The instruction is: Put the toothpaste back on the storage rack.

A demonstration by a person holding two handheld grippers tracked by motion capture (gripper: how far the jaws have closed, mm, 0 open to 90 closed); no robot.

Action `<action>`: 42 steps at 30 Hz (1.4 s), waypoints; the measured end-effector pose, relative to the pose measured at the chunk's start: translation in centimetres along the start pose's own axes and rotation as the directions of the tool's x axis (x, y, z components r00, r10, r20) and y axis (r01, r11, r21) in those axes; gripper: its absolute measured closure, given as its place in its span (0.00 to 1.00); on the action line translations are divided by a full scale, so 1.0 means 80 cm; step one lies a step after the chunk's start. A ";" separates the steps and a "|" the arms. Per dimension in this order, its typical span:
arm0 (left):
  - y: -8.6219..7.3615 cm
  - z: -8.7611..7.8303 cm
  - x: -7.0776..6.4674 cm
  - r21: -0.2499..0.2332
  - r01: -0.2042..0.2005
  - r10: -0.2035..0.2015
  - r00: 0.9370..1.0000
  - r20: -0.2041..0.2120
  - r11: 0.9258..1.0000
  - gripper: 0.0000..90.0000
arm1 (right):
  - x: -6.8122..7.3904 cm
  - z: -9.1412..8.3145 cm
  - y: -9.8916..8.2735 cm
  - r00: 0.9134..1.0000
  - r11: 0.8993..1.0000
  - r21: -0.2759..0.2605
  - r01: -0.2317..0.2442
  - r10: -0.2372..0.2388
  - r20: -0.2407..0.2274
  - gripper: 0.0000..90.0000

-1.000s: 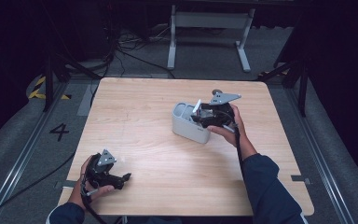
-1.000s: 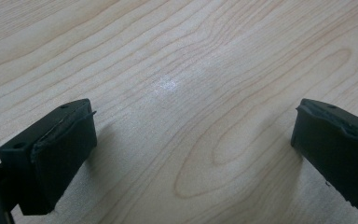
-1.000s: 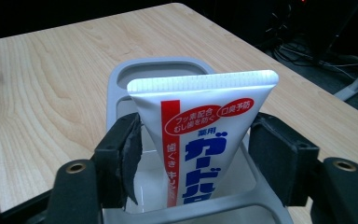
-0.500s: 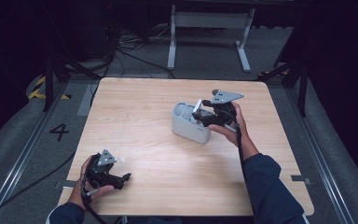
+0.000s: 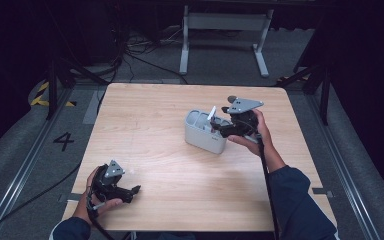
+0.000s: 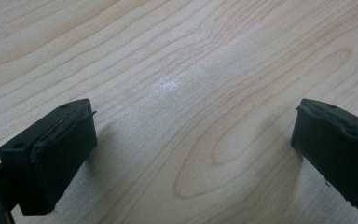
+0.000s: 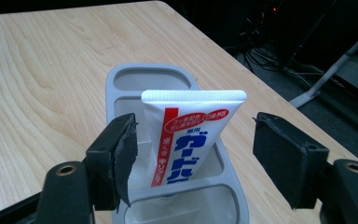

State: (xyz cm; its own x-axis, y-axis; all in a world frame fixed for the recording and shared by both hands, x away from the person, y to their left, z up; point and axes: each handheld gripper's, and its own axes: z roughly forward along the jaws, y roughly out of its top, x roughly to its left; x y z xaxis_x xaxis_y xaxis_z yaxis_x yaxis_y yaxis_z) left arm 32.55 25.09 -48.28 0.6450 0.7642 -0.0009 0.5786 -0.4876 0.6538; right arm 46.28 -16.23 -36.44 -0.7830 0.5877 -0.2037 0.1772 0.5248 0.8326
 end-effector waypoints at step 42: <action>0.000 0.000 -0.001 0.000 0.011 -0.011 1.000 0.003 1.000 0.01 | 0.005 -0.085 -0.065 0.998 0.999 0.023 0.043 -0.044 0.051 0.35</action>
State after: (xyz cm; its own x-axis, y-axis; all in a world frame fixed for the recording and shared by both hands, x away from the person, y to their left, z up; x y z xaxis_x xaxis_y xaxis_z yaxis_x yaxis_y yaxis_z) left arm 32.49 25.04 -48.31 0.6398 0.7685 -0.0107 0.5860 -0.4788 0.6537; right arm 40.98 -22.89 -37.36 -0.7583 0.5951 -0.2662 0.1571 0.5631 0.8113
